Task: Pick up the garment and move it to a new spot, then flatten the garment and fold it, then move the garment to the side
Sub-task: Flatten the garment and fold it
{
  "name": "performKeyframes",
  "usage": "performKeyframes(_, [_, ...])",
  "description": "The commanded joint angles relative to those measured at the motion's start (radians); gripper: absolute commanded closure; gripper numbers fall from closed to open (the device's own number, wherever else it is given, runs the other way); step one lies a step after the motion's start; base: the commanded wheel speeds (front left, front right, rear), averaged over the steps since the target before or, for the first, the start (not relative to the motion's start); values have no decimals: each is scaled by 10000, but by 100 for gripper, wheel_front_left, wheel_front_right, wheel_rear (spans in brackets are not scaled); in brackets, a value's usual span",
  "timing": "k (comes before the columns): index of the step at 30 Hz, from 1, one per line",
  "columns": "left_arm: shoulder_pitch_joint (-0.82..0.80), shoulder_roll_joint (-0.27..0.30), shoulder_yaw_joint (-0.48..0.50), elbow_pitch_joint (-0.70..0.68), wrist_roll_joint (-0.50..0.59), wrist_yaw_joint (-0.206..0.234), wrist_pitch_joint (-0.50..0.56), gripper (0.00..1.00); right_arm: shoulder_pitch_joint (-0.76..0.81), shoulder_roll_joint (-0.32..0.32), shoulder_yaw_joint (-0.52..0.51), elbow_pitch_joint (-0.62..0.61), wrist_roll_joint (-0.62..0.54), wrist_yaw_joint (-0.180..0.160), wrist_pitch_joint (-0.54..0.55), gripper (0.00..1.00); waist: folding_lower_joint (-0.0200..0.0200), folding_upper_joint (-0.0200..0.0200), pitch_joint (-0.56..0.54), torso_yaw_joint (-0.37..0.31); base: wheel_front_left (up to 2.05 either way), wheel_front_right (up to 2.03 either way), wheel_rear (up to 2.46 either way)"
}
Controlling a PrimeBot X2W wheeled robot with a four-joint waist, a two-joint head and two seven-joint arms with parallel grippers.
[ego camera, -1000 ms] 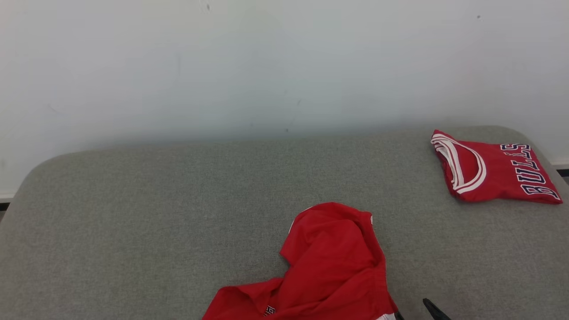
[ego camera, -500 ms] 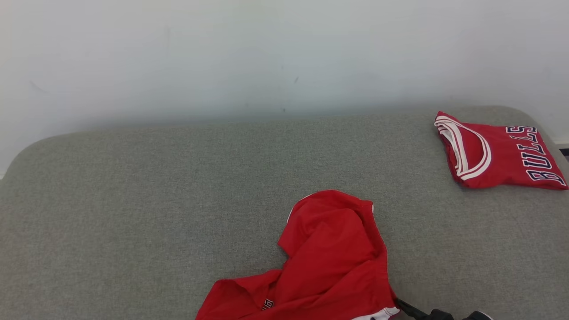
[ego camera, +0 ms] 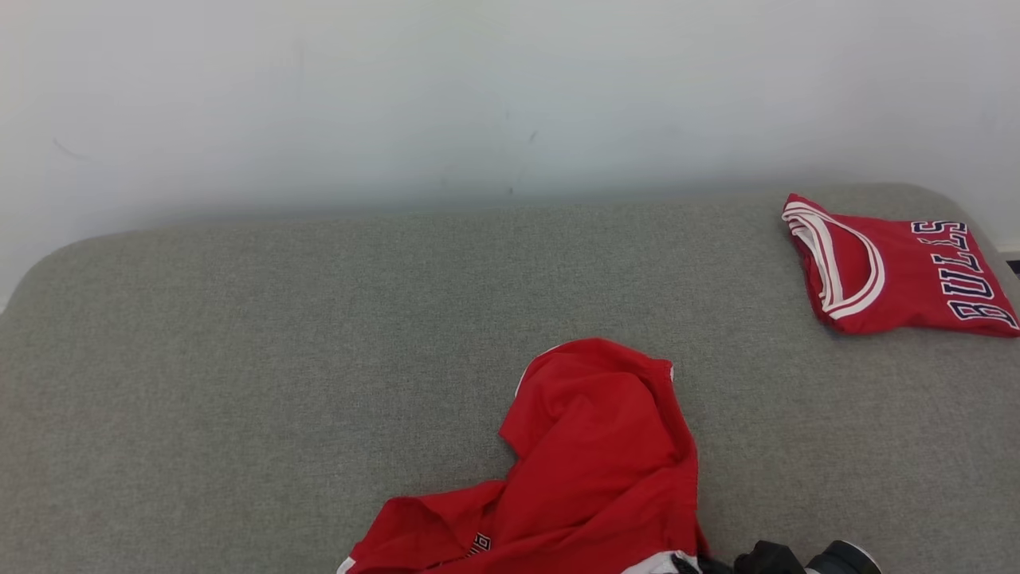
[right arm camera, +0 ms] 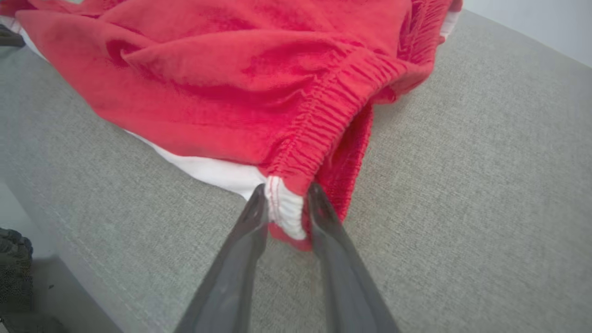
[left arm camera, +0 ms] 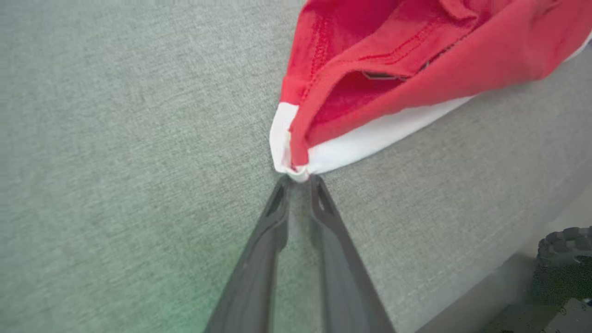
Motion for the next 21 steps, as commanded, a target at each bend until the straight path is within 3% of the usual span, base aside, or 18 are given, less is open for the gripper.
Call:
performKeyframes(1, [-64, -58, -85, 34, -113, 7, -14, 100, -101, -29, 49, 7, 87, -23, 10, 100, -1, -1, 9, -5, 0, 0, 0])
performKeyframes(8, [371, 176, 507, -931, -138, 10, -24, 100, -186, -145, 248, -380, 521, -23, -442, 100, -1, -1, -60, -75, 0, 0, 0])
performKeyframes(13, [1042, 385, 1592, -1868, 135, 10, -25, 100, -8, -311, 79, -954, 624, -23, -613, 100, -1, -1, -202, -137, 0, 0, 0])
performKeyframes(18, [1499, 369, 1906, -1992, 565, 10, -24, 100, 198, -235, 3, -950, 783, -23, -480, 100, -1, -1, -275, -126, 0, 0, 0])
performKeyframes(19, [1510, 309, 2113, -2034, 570, 12, -26, 100, 238, -195, -9, -892, 823, -23, -424, 30, -1, -1, -286, -107, 0, 0, 0])
performKeyframes(20, [1554, 250, 2307, -2115, 634, 27, -24, 95, 232, -164, -29, -898, 829, -23, -447, 0, -1, -1, -299, -92, 0, 0, 0])
performKeyframes(21, [1604, 231, 2537, -2203, 765, 88, -24, 16, 234, -143, -72, -906, 847, -23, -483, 0, -1, -1, -313, -80, 0, 0, 0])
